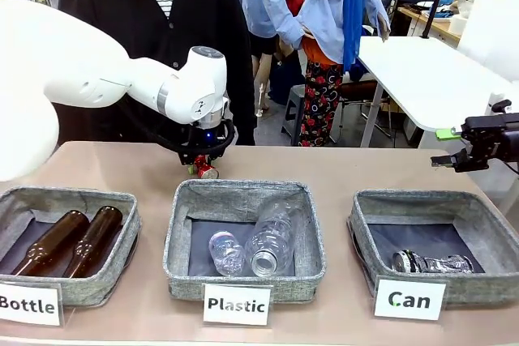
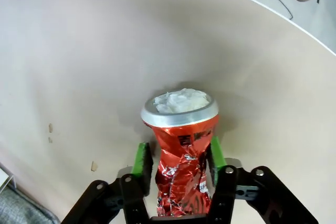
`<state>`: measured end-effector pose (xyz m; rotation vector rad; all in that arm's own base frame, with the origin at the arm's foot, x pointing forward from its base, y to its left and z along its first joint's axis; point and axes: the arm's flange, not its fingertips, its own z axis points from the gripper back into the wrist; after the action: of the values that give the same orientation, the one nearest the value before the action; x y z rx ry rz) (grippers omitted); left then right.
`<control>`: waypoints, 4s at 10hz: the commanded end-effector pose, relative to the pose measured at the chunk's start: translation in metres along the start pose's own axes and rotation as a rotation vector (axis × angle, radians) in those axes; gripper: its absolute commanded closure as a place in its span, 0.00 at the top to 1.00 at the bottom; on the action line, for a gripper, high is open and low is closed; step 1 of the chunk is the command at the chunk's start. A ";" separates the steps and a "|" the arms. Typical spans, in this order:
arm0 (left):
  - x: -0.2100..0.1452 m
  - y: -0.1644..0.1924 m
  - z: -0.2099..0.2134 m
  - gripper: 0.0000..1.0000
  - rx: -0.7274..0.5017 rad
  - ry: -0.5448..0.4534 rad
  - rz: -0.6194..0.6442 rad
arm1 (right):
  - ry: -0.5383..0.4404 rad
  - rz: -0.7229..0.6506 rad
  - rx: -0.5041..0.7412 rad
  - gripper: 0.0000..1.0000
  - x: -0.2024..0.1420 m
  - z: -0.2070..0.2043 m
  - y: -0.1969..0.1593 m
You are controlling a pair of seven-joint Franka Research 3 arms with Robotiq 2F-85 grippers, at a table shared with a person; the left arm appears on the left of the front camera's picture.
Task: Sort the can waste into the basket.
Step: Pick up the can waste from the table and place it in the right Fabric basket.
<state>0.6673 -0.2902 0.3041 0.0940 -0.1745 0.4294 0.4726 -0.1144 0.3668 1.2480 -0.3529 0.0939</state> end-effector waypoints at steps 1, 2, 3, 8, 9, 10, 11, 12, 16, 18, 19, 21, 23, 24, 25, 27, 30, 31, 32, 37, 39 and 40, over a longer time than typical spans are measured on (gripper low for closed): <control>0.005 0.001 -0.006 0.00 0.043 -0.010 0.006 | -0.007 0.018 0.009 1.00 0.001 0.001 0.002; 0.005 0.001 -0.006 0.00 0.043 -0.010 0.006 | -0.007 0.018 0.009 1.00 0.001 0.001 0.002; 0.005 0.001 -0.006 0.00 0.044 -0.008 0.007 | -0.007 0.018 0.009 1.00 0.001 0.001 0.002; -0.011 0.040 0.074 0.00 -0.086 0.105 -0.043 | -0.007 0.018 0.009 1.00 0.001 0.001 0.002; -0.019 0.059 0.107 0.00 -0.131 0.122 -0.081 | -0.007 0.018 0.009 1.00 0.001 0.001 0.002; -0.029 0.079 0.139 0.00 -0.177 0.141 -0.141 | -0.007 0.018 0.009 1.00 0.001 0.001 0.002; -0.044 0.101 0.169 0.00 -0.213 0.168 -0.244 | -0.007 0.018 0.009 1.00 0.001 0.001 0.002; -0.064 0.128 0.195 0.00 -0.254 0.177 -0.463 | -0.007 0.018 0.009 1.00 0.001 0.001 0.002; -0.140 0.201 0.222 0.00 -0.430 0.093 -1.302 | -0.007 0.018 0.009 1.00 0.001 0.001 0.002; -0.161 0.224 0.221 0.00 -0.546 0.042 -1.656 | -0.007 0.018 0.009 1.00 0.001 0.001 0.002; -0.156 0.226 0.225 0.00 -0.633 0.085 -1.695 | -0.007 0.018 0.009 1.00 0.001 0.001 0.002; -0.167 0.214 0.228 0.06 -0.402 0.055 -1.401 | -0.007 0.018 0.009 1.00 0.001 0.001 0.002; -0.167 0.214 0.228 0.06 -0.402 0.055 -1.401 | -0.007 0.018 0.009 1.00 0.001 0.001 0.002; -0.167 0.214 0.228 0.06 -0.402 0.055 -1.401 | -0.007 0.018 0.009 1.00 0.001 0.001 0.002; -0.164 0.217 0.227 0.25 -0.457 0.042 -1.448 | 0.000 0.000 0.000 1.00 0.000 0.000 0.000; -0.204 0.171 0.242 0.25 -0.717 -0.260 -1.794 | 0.060 -0.003 -0.176 1.00 -0.004 0.044 0.041; -0.255 0.071 0.291 0.25 -0.734 -0.525 -2.013 | 0.125 0.029 -0.529 1.00 -0.042 0.145 0.062; -0.274 0.034 0.306 0.25 -0.760 -0.579 -2.062 | 0.157 0.059 -0.621 1.00 -0.063 0.171 0.064; -0.285 -0.011 0.313 0.25 -0.735 -0.642 -2.064 | 0.178 0.130 -0.668 1.00 -0.084 0.193 0.063; -0.330 -0.214 0.255 0.25 -0.894 -0.563 -1.991 | 0.164 0.172 -0.662 1.00 -0.107 0.233 0.070; -0.330 -0.224 0.235 0.25 -0.864 -0.483 -1.978 | 0.164 0.172 -0.662 1.00 -0.107 0.233 0.070; -0.328 -0.224 0.236 0.28 -0.851 -0.472 -1.985 | 0.164 0.172 -0.662 1.00 -0.107 0.233 0.070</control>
<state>0.4326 -0.6470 0.4382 -0.4879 -0.6278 -1.6734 0.3040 -0.2951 0.4545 0.5615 -0.3297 0.2256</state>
